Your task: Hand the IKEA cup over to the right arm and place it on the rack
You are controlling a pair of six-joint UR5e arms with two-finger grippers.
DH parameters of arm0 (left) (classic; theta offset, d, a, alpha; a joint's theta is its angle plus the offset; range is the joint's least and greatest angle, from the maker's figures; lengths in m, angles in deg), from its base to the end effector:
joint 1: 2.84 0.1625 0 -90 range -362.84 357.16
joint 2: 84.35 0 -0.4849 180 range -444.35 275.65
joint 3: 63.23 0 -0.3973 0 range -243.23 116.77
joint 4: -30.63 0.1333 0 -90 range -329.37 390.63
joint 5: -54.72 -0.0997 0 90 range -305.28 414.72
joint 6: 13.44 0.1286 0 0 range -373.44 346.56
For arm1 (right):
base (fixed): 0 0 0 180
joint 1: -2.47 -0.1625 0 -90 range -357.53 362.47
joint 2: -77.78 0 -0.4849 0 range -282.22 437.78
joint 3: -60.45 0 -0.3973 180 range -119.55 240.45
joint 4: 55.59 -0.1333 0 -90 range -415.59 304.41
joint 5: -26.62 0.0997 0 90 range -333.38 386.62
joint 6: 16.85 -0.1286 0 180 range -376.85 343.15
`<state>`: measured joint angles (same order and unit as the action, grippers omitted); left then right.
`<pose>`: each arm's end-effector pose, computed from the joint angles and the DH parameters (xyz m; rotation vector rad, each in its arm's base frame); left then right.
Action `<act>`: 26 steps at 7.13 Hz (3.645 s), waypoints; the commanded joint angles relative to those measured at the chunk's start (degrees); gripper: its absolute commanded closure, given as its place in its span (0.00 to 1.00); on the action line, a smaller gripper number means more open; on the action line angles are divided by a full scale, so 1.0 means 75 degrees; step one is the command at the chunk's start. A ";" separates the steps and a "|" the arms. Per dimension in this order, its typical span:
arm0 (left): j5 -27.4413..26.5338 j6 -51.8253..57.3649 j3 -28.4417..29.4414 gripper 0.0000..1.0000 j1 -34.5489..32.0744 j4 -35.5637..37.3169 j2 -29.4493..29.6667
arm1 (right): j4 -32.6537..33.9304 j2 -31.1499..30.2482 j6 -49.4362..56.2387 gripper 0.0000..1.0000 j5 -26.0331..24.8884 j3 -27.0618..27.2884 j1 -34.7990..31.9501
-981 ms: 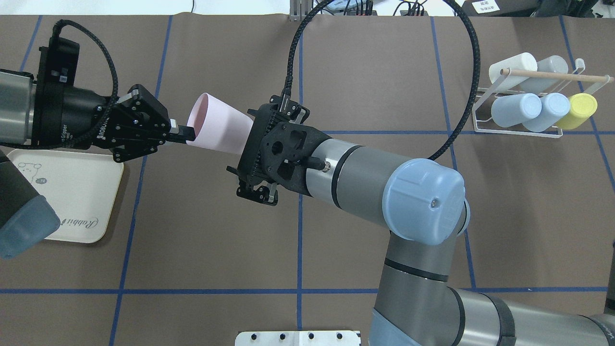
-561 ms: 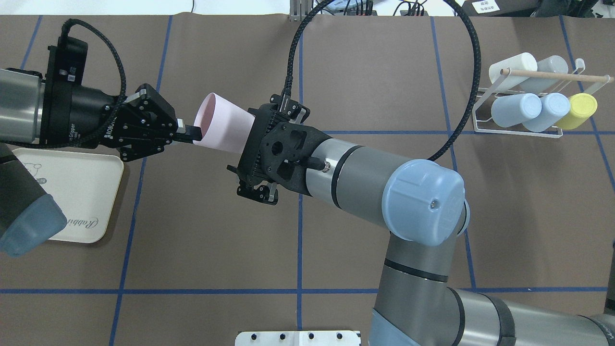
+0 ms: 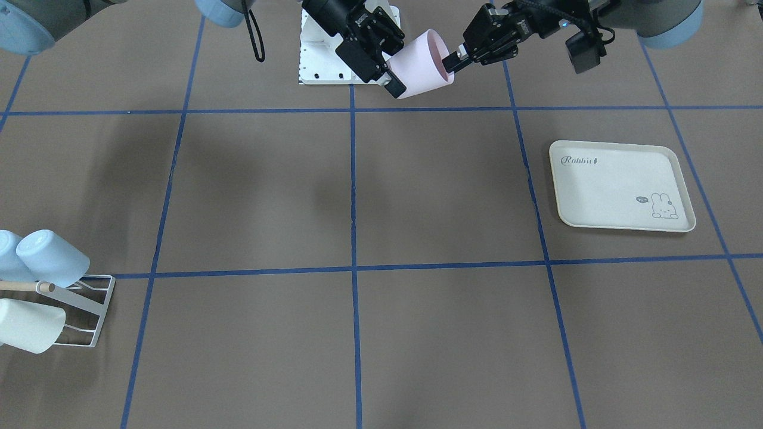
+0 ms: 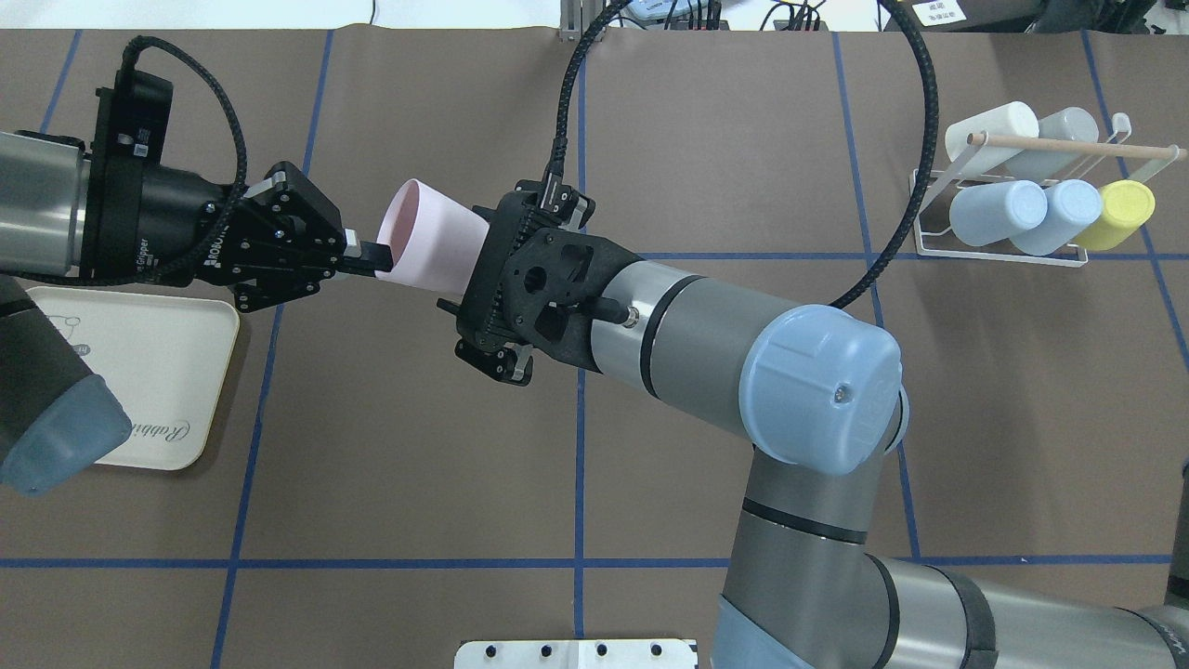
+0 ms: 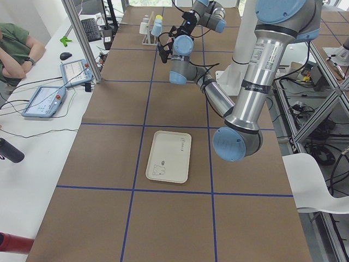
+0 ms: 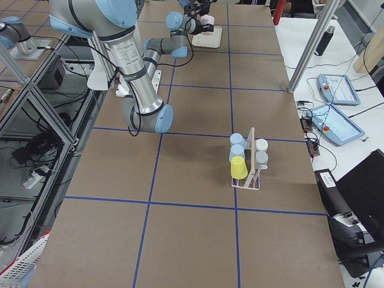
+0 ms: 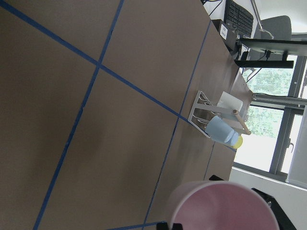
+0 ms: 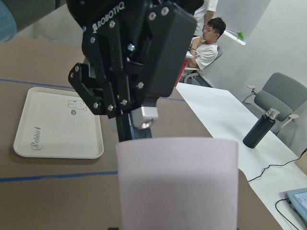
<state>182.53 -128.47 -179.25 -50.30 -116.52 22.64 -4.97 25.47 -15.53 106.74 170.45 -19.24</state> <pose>0.3078 -0.4160 0.2392 -0.1435 1.7180 -0.3621 -0.5207 -0.3745 0.0959 1.5299 -0.8522 -0.7568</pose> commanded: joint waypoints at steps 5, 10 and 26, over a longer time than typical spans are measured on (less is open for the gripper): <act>-0.0002 0.0276 0.0000 0.00 -0.0047 0.0014 0.0008 | 0.0105 0.0002 -0.0092 0.41 -0.0241 -0.0007 -0.0069; -0.0096 0.3165 0.0516 0.00 -0.0841 0.1016 -0.1033 | 0.4129 0.0446 -0.0340 0.52 -0.0020 0.0496 -0.1086; -0.0037 0.9654 0.0797 0.00 -0.2379 0.2791 -0.2980 | 0.6108 -0.3145 1.0414 0.63 -0.1670 0.0969 -0.4451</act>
<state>182.37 -56.04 -173.40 -68.31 -95.60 0.31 50.59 6.55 59.10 94.71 179.99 -51.49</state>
